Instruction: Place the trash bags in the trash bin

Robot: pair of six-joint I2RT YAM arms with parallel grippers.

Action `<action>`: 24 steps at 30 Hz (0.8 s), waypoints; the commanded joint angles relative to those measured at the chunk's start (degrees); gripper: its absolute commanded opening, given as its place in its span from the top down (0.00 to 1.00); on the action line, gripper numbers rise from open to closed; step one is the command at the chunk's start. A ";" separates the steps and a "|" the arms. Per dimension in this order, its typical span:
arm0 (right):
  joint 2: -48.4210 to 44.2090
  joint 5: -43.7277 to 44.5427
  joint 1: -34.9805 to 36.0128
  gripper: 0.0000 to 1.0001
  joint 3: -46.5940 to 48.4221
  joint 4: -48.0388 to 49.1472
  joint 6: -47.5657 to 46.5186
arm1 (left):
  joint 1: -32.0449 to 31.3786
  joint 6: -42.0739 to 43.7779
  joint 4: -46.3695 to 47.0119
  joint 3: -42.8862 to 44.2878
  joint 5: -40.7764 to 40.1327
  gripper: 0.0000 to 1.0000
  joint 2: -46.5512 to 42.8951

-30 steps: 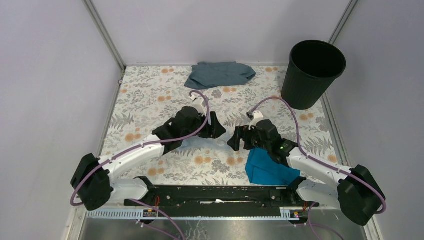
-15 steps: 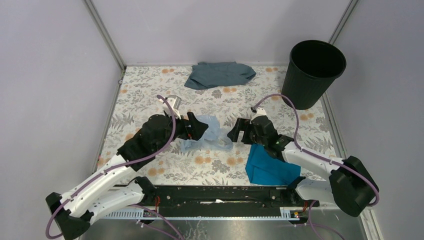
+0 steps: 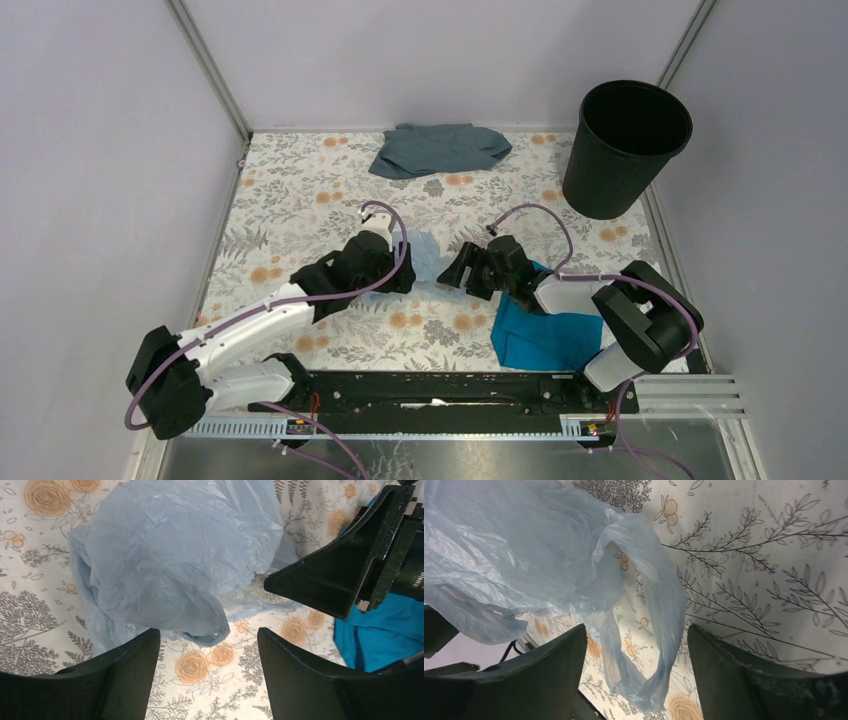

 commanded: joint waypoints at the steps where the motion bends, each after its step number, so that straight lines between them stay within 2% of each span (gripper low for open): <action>1: 3.04 -3.52 -0.12 0.25 -1.02 10.22 4.09 | -0.34 0.92 4.08 1.01 -4.12 0.30 1.92; 6: 4.43 -3.91 0.01 0.42 -2.01 13.51 4.21 | -0.49 0.99 4.84 1.26 -3.45 0.53 4.54; 10: 2.64 -2.53 -0.12 0.70 -3.35 13.58 1.64 | -0.52 1.39 3.67 1.03 -6.01 0.62 4.22; 13: -2.10 0.26 -0.12 0.87 -3.40 7.99 -3.00 | -0.58 1.56 1.44 1.49 -9.53 0.72 2.57; 15: -7.66 2.98 -0.11 0.94 -3.17 1.92 -7.41 | -0.50 1.76 -0.36 1.97 -12.53 0.78 1.18; 17: -13.17 6.59 -0.11 1.00 -2.84 -5.46 -11.49 | -0.49 1.61 -2.37 2.50 -16.45 0.88 -0.45; 20: -21.45 11.77 -0.12 1.00 -3.15 -13.64 -15.91 | -0.30 0.71 -4.55 2.84 -21.39 0.98 -3.72; 24: -29.51 15.26 -0.11 1.00 -3.88 -20.85 -19.46 | 0.56 0.39 -5.15 3.03 -22.95 1.00 -8.93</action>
